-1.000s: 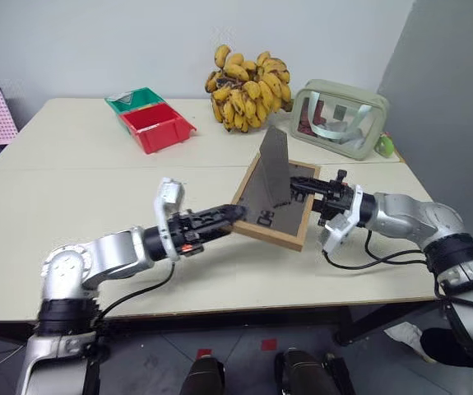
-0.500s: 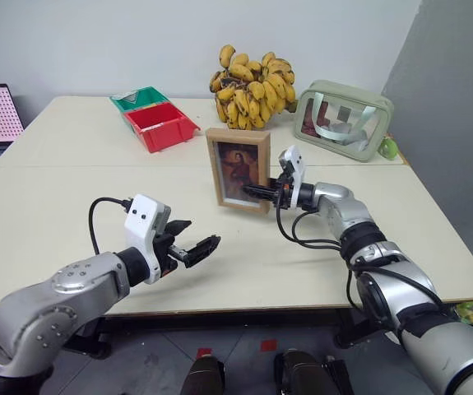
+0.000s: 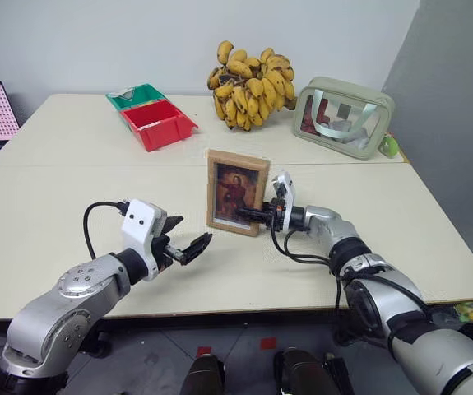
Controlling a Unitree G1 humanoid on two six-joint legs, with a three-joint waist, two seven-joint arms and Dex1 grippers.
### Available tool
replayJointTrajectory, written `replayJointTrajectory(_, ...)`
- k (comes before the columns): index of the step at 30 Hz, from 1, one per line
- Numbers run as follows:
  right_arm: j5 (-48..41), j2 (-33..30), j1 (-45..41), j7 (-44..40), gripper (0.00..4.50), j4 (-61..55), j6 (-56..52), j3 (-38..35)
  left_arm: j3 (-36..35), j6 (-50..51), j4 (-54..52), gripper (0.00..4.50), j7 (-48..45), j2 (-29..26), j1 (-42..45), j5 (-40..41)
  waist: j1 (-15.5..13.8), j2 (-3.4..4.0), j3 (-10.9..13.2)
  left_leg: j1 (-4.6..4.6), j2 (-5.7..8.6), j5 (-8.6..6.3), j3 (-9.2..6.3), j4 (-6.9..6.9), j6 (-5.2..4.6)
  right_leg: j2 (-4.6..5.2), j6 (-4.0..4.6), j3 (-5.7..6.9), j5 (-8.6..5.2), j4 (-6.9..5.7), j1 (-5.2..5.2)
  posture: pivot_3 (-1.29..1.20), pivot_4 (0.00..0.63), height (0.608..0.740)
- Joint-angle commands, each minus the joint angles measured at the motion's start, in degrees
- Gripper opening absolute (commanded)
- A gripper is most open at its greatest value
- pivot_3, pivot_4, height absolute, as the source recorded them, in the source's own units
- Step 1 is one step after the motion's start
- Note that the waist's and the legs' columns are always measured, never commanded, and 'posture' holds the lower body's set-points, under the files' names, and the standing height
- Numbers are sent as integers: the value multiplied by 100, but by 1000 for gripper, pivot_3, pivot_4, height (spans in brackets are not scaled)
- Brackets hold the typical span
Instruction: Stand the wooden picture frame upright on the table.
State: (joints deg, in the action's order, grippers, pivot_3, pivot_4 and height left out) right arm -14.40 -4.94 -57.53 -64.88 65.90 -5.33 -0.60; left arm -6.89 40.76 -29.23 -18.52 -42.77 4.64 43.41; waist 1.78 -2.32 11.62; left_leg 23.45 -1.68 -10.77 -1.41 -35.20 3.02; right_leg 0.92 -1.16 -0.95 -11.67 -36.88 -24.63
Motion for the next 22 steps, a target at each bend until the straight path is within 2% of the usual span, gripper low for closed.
replayJointTrajectory(1,163,-174,163,-210,3116,-543,221,76,-52,-139,194,4500,-303,15,345,-234,5,0,0,0,0,0,0,0,0,0,0,0,0,0,1,0,150,740)
replayJointTrajectory(7,249,-458,712,-350,4486,-1374,-14,241,-16,-129,508,4500,-646,85,647,-474,12,-1,0,-2,-2,0,0,2,0,-3,-1,0,0,0,1,0,150,740)
replayJointTrajectory(10,349,-1358,1665,-847,4486,-2919,-573,550,-69,25,741,4500,-1135,-124,829,-401,-35,-1,-1,1,-2,0,-4,4,0,-3,-6,3,-1,0,0,0,150,740)
replayJointTrajectory(12,337,-1903,2109,-897,4486,-3816,-873,573,-176,139,866,4500,-1449,-298,847,-321,-63,0,0,5,6,0,-7,4,1,4,-11,7,-8,1,1,0,150,740)
replayJointTrajectory(16,-417,-2608,2498,-398,4486,-6196,-2918,231,-416,456,1281,4500,-2033,-742,978,-167,27,3,2,5,8,0,3,2,1,13,-8,2,-10,-1,-4,0,150,740)
replayJointTrajectory(19,-934,-2741,2438,303,4486,-7580,-4505,20,-491,579,1581,4500,-2436,-1012,1212,-146,107,4,2,-5,-12,0,6,2,1,8,-6,12,-10,-14,-20,0,150,740)
replayJointTrajectory(22,-1395,-2342,2268,1234,4486,-8396,-5824,-288,-441,358,1978,4500,-2701,-1123,1613,-377,113,3,2,-13,-17,-1,-4,5,2,4,-3,23,-11,-18,-23,0,150,740)
